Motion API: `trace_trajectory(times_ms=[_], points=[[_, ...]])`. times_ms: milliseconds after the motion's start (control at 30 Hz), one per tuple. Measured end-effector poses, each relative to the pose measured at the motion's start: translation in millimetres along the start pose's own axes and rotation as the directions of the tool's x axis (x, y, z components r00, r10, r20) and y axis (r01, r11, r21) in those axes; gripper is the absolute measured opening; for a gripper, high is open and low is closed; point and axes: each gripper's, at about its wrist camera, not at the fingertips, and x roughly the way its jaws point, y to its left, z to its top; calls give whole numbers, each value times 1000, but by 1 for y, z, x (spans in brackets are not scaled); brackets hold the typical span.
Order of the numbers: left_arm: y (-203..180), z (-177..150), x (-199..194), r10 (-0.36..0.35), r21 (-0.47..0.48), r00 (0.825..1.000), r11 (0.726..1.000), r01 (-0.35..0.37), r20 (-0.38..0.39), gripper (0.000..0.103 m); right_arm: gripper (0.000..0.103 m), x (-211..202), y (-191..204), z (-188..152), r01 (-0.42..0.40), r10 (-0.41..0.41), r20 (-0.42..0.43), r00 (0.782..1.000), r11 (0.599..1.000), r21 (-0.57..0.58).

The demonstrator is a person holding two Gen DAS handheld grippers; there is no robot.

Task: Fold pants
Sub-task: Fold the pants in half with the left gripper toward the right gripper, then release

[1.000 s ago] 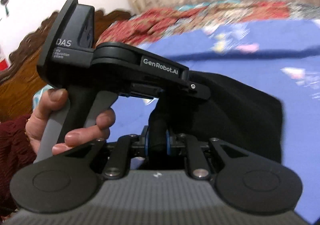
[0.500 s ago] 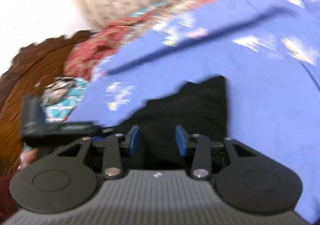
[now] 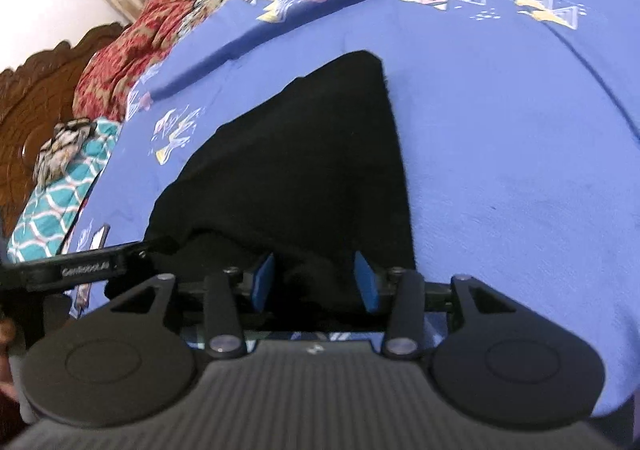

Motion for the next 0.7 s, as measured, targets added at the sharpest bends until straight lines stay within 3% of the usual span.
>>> trace_trajectory(times_ms=[233,700], points=[[0,-9,-25,42,-37,999,998,-42,3,73,48,-15,1,-6,2,-3,41,999,1000,22],[-9,-22,-39,95,-43,995,995,-95,11,73,50,-19,-1,-13,-9,7,28,1000,998,65]])
